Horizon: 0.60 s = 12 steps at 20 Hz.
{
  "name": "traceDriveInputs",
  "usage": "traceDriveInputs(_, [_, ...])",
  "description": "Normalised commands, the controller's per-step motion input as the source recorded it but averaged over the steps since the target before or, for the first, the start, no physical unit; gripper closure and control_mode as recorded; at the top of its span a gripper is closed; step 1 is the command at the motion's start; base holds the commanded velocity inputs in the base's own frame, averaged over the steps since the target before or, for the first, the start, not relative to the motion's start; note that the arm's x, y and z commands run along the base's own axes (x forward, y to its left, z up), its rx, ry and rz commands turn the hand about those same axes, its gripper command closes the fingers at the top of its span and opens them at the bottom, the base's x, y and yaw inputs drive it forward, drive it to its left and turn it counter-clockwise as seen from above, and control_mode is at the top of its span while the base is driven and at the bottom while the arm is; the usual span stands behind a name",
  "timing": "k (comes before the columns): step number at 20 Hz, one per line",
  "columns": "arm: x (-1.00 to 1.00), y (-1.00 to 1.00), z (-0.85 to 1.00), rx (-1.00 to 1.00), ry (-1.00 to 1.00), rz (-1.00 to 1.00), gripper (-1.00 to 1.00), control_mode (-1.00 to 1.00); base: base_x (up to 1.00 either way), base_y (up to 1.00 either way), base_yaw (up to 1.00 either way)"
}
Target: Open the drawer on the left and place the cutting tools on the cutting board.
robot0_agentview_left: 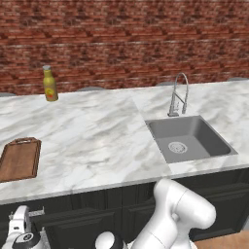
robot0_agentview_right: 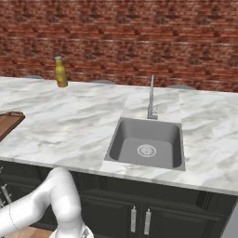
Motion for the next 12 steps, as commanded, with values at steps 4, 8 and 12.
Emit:
traceDriveInputs(4, [0.00,0.00,-0.36,-0.09,-0.24,0.00,-1.00,-1.00,0.00,0.00,0.00])
traceDriveInputs(8, [0.00,0.00,-0.43,-0.08,-0.17,0.00,-1.00,-1.00,0.00,0.00,0.00])
traceDriveInputs(12, [0.01,0.00,-0.40,-0.02,-0.13,0.00,1.00,-1.00,0.00,0.00,0.00])
